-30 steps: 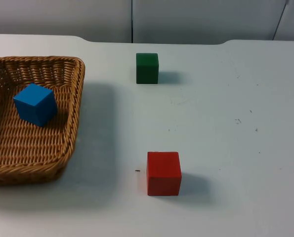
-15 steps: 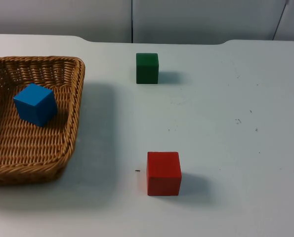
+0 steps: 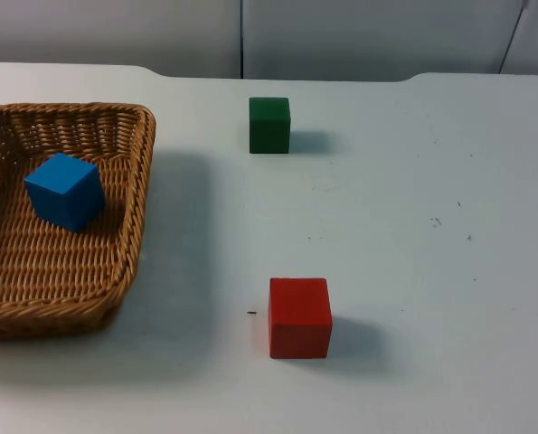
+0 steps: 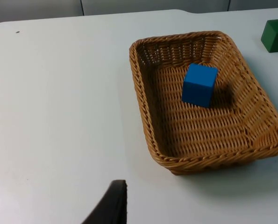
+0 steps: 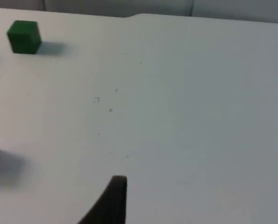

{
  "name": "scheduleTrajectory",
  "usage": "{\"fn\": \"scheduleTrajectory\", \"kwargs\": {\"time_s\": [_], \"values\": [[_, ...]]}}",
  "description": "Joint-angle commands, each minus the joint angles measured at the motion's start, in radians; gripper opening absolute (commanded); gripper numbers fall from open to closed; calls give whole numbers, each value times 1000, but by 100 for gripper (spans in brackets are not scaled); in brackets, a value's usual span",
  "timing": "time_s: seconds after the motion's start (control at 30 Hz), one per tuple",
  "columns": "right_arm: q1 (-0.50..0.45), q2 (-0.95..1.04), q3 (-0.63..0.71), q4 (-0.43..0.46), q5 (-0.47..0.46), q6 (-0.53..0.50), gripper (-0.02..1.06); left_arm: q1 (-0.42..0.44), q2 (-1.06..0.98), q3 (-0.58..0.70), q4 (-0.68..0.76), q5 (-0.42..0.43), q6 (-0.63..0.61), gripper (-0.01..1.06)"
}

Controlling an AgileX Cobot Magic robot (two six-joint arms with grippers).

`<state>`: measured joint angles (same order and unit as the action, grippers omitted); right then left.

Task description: Pick up the basket with the left hand and place the blue cube into the basket with the right hand.

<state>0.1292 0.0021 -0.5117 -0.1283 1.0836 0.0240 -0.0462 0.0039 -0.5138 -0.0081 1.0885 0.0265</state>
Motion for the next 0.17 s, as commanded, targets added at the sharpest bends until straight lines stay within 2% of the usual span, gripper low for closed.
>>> {"fn": "scheduleTrajectory", "kwargs": {"time_s": [0.0, 0.13], "values": [[-57, -2, 5, 2, -11, 2, 104, -8, -4, 2, -11, -10, -1, 103], [-109, -2, 5, 2, -11, 2, 104, -8, -4, 2, -11, -10, -1, 103]]}}
